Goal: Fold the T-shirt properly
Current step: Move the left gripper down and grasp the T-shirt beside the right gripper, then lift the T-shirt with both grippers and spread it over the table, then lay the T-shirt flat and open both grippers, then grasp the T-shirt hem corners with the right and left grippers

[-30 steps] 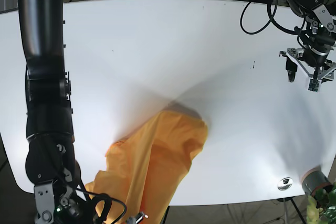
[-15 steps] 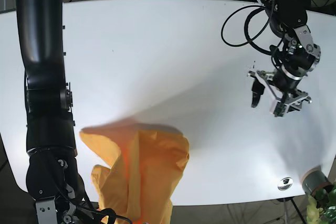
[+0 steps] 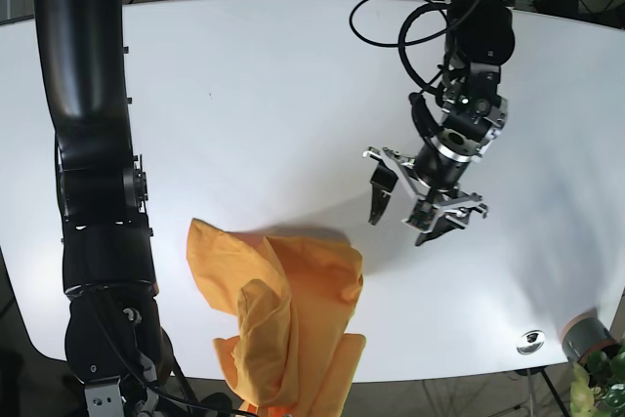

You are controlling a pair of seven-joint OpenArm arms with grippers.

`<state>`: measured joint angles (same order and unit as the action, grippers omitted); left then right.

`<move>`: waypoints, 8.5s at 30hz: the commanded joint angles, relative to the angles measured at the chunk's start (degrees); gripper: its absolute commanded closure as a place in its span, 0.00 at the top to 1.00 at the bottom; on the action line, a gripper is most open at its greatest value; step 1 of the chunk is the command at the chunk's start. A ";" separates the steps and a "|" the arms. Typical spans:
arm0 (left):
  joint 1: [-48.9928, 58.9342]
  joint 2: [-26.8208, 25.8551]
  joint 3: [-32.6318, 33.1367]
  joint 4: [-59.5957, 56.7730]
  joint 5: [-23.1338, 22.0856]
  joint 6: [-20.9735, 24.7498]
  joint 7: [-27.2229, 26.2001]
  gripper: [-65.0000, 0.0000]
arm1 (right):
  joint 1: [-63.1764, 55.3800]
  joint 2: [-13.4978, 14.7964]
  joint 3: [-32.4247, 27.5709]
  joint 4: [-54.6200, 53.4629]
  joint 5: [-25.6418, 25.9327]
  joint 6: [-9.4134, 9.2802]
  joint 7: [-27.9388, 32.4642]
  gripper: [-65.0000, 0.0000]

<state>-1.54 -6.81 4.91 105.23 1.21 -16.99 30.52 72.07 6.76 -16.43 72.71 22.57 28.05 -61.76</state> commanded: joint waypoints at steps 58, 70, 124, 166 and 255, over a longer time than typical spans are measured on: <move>-34.28 7.20 -2.58 -67.30 0.59 6.49 -30.30 0.00 | -0.03 6.73 5.74 -1.81 -0.46 0.74 9.67 0.03; -32.53 -1.15 -11.98 -34.24 0.68 -3.18 -9.73 0.00 | 2.73 9.89 6.36 -9.98 -0.55 0.74 14.33 0.03; 10.38 -11.87 -22.18 3.47 0.68 -11.18 3.89 0.00 | -61.04 12.62 35.99 36.79 0.25 1.35 2.64 0.03; 32.18 3.42 -48.20 7.43 -6.97 -23.01 3.89 0.60 | -99.11 1.63 42.14 39.51 16.69 10.23 2.64 0.83; -16.70 -16.62 -44.69 -44.88 -7.24 -7.40 4.42 0.89 | -67.37 -1.27 35.02 7.86 -0.37 4.96 9.58 0.03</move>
<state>-16.58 -21.52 -39.68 61.98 -5.91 -24.62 35.90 3.86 4.78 18.37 79.40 22.20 33.01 -52.69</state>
